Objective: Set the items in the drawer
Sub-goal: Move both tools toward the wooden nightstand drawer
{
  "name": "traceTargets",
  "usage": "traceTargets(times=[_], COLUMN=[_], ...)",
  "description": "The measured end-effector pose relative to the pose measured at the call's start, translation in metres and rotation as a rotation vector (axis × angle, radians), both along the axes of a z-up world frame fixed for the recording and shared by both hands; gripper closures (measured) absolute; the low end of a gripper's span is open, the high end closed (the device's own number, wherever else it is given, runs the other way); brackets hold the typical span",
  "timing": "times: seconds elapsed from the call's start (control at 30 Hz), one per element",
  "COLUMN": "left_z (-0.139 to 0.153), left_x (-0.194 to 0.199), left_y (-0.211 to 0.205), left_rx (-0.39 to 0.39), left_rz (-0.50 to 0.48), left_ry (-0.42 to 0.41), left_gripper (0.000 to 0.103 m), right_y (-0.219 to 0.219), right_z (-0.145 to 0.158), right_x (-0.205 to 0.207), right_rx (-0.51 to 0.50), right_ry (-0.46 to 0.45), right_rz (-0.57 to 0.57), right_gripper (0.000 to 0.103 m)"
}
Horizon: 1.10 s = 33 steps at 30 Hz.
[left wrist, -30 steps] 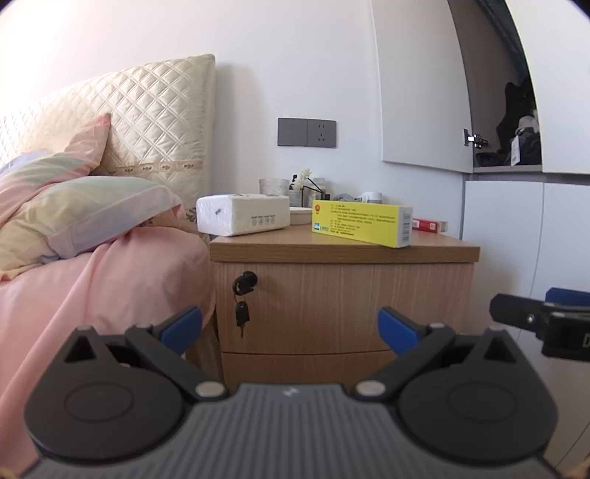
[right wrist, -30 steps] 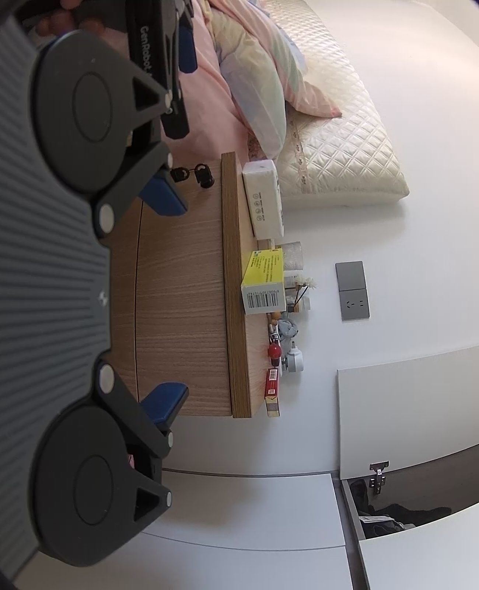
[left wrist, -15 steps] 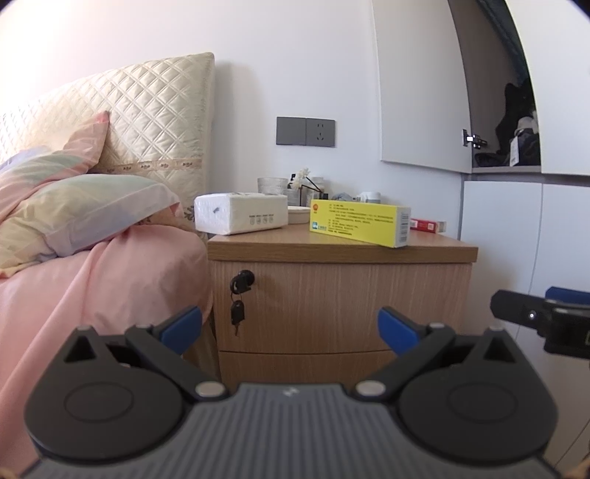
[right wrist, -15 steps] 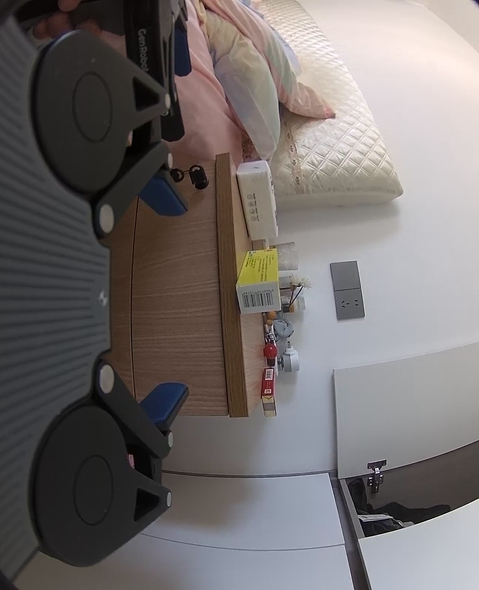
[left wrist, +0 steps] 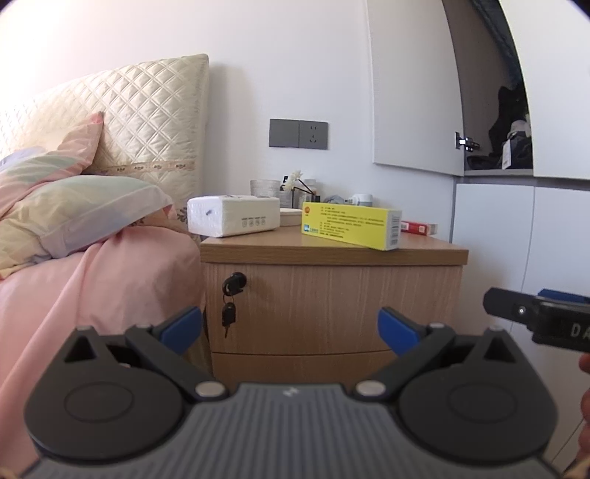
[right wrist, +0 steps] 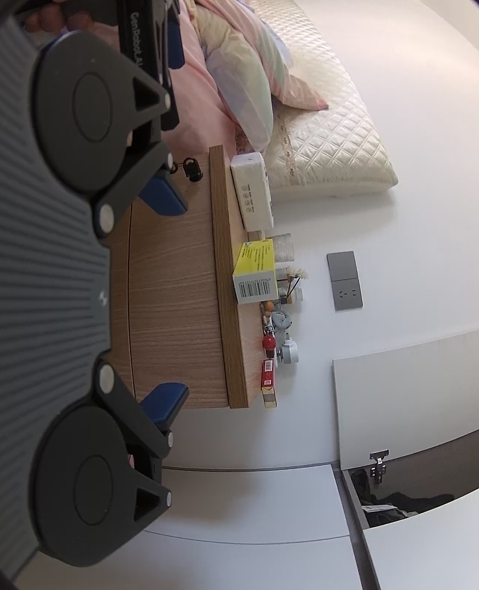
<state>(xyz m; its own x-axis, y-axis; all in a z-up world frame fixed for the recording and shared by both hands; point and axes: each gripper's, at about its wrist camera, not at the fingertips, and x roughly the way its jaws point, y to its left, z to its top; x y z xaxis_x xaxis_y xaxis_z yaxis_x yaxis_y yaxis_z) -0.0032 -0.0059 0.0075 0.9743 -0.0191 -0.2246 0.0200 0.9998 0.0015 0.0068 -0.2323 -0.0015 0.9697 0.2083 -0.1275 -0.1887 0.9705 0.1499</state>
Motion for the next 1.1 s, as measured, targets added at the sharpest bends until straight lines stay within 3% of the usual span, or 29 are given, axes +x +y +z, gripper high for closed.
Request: traceTargets(times=[1.1], left_z=[-0.005], left_x=[-0.0007], left_y=[-0.0009], left_rx=[0.003], left_rz=[-0.001], left_ry=[0.009], left_gripper=[0.0], right_y=[-0.0081], right_z=[-0.001], right_x=[0.0012], right_rx=[0.047], right_ry=[0.007], right_rz=[-0.021], right_gripper=[0.004])
